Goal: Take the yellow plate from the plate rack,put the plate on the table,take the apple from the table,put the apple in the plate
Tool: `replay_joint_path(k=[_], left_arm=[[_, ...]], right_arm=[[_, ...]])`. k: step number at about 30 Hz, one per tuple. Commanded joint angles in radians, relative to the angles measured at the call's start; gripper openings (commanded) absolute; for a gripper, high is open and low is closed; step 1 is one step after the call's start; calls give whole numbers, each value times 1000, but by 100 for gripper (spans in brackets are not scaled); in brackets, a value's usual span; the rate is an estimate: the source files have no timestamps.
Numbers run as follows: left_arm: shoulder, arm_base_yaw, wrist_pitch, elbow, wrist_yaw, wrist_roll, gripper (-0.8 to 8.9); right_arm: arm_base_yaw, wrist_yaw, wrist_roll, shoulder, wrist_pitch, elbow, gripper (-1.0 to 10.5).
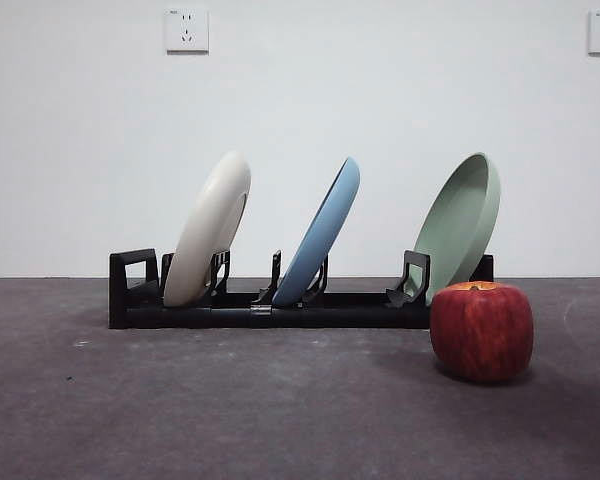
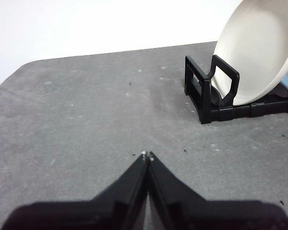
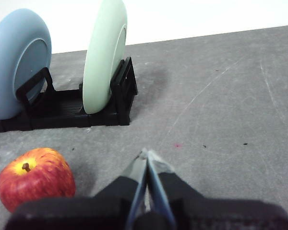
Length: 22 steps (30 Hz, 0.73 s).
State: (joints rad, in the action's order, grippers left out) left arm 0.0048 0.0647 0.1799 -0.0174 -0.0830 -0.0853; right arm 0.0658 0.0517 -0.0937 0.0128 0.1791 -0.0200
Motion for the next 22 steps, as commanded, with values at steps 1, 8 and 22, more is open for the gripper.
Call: replay_joint_path(k=[1, 8, 22], left_arm=[[-1, 3, -3, 14, -5, 27, -3], [-1, 3, -8, 13, -26, 200, -5], [41, 3, 2, -131, -84, 355, -7]], right_arm=[[1, 1, -65, 0, 2, 13, 1], [1, 3, -244, 0, 2, 11, -2], [1, 19, -315, 175, 50, -226, -9]])
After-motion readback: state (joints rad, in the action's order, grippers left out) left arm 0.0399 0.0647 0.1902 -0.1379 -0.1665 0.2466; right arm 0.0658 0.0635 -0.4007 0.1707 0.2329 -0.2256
